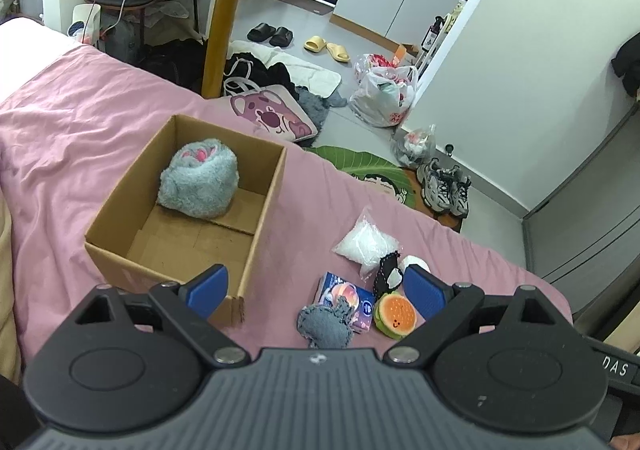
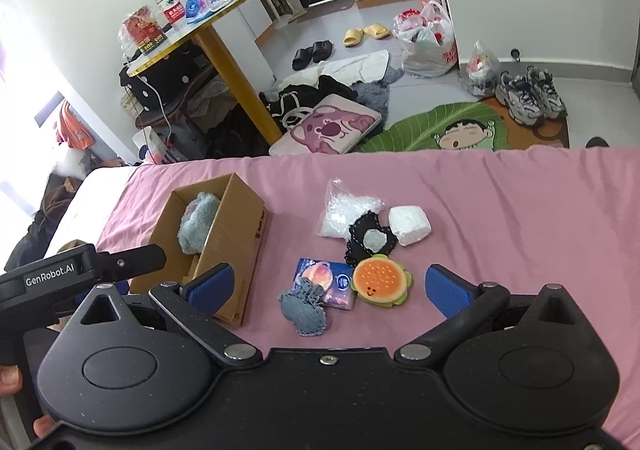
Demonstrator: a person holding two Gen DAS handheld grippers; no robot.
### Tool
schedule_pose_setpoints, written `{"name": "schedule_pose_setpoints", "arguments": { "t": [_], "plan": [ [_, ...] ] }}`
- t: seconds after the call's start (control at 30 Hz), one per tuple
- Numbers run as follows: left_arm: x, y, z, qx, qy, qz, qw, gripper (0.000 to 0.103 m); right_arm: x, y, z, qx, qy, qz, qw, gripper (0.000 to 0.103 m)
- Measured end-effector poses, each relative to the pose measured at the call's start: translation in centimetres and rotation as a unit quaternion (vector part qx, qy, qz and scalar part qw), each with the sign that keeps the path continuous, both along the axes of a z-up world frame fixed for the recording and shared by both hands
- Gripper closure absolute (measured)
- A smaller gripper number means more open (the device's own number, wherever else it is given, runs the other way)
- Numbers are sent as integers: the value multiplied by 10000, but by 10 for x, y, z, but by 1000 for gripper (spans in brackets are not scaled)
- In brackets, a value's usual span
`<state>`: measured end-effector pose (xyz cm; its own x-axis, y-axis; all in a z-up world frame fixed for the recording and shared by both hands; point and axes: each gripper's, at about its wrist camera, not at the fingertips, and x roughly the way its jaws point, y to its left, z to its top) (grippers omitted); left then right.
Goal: Organize soft objects
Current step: 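Lift both grippers out of the box and move back over the pile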
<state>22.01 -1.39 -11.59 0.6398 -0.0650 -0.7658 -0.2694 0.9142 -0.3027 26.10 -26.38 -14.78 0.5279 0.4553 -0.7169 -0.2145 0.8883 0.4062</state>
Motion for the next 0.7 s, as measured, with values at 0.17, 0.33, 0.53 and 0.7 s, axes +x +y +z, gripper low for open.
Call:
{"name": "schedule_pose_setpoints", "arguments": {
  "t": [0.17,0.33,0.53,0.7],
  "plan": [
    [3,-13,-11,25,129,-19,9999,9,3,-9,-15,155,159,-74,9997,0],
    [8,-25,-31,89,202,-133,9997,9,10,-21,-32,325,390,-196,9985,0],
    [18,-39,-55,410,424,-366,9976,10,22,-28,-52,445,621,-324,9966,0],
    [25,-43,-76,416,571,-382,9968,11,33,-33,-69,497,779,-441,9947,0]
  ]
}}
